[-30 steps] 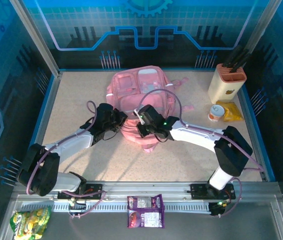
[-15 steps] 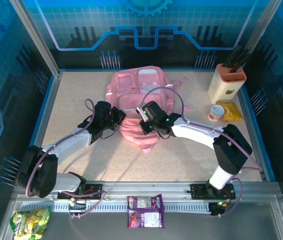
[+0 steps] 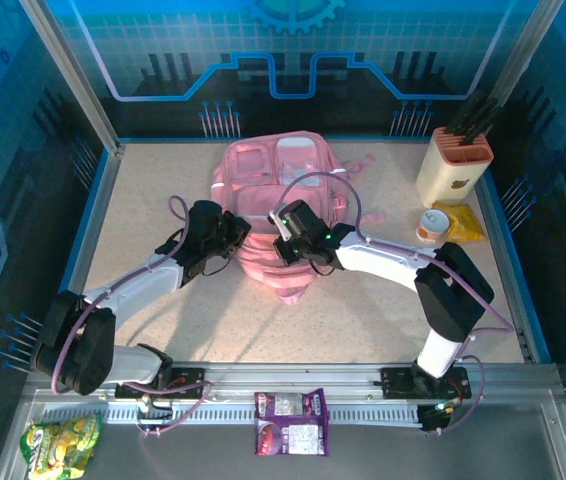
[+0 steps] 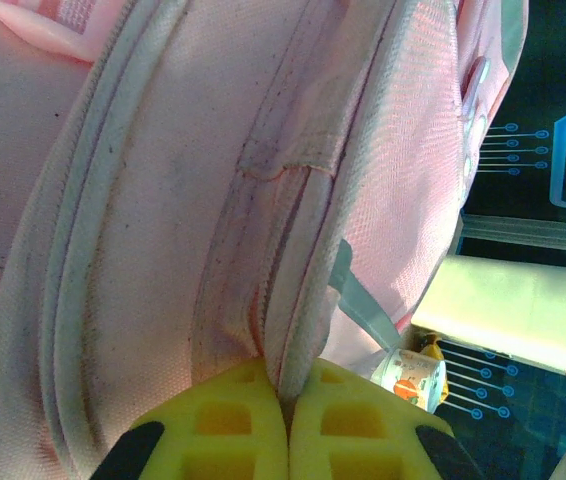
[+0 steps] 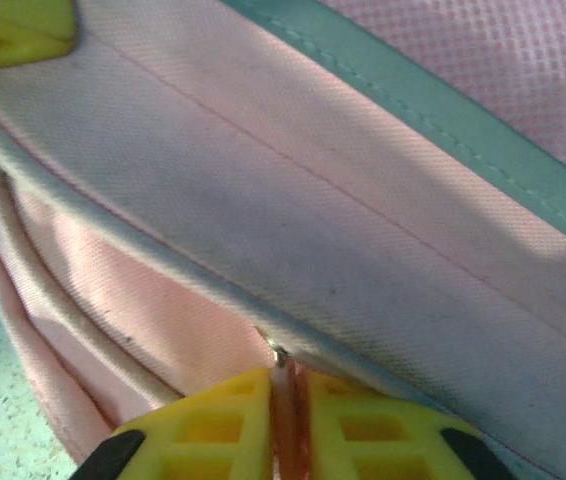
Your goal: Pack the student bag
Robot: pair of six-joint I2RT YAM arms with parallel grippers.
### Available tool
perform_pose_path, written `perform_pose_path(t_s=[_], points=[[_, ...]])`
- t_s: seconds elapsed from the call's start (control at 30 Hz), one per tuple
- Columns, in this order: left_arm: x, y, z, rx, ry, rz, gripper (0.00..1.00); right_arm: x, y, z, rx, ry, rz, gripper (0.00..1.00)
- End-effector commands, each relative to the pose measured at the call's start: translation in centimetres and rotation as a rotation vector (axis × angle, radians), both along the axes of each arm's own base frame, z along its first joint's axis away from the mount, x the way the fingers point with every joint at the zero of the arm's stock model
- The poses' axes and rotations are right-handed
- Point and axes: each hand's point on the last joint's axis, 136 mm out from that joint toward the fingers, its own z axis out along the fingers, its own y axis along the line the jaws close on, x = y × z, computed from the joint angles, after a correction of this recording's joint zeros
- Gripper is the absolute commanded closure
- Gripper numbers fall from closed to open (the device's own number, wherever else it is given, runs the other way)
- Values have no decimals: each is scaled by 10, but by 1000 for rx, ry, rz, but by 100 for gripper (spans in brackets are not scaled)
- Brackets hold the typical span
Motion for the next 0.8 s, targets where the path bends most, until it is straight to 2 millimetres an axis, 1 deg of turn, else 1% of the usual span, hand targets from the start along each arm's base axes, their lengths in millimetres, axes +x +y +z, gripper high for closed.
perform_pose_path(t_s=[0.0,0.03,0.1,0.17,0.27,0.33,0.4,0.43,0.47,0.5,0.53,0.57,0.6,0.63,0.67,0.73,0.77], points=[[7,-9,33,-17,-92,-39,100,24,-9,6,-12,-65,-75,95],[7,-6,32,-4,-85,-39,100,24,-13,9,-20,-76,-85,100],[8,1,33,6,-81,-37,100,23,-26,14,-53,-99,-113,100],[10,13,35,17,-86,-26,100,20,-43,15,-101,-111,-145,100],[15,40,32,79,-72,-36,100,15,-74,9,-126,-73,-198,100],[24,65,30,118,-52,-38,100,12,-99,1,-160,-35,-255,100],[32,85,29,126,-48,-32,100,10,-112,-1,-206,-50,-278,100],[36,93,30,134,-58,-29,100,8,-110,0,-200,-48,-267,100],[40,98,28,141,-51,-25,100,6,-100,2,-170,-44,-236,100],[45,100,29,145,-55,-36,97,5,-87,7,-140,-43,-204,100],[52,96,33,143,-68,-68,89,1,-70,12,-119,-47,-164,100],[56,91,37,133,-81,-96,76,-2,-53,19,-96,-50,-120,100],[58,84,41,106,-97,-127,58,-7,-34,25,-72,-55,-74,100],[58,80,43,81,-110,-138,50,-14,-15,32,-49,-61,-32,100],[56,79,45,67,-124,-132,46,-18,-3,36,-34,-64,-12,100],[42,82,43,47,-119,-76,34,-24,14,39,25,-30,8,100],[32,84,38,32,-94,-41,31,-25,18,40,49,-20,9,100]])
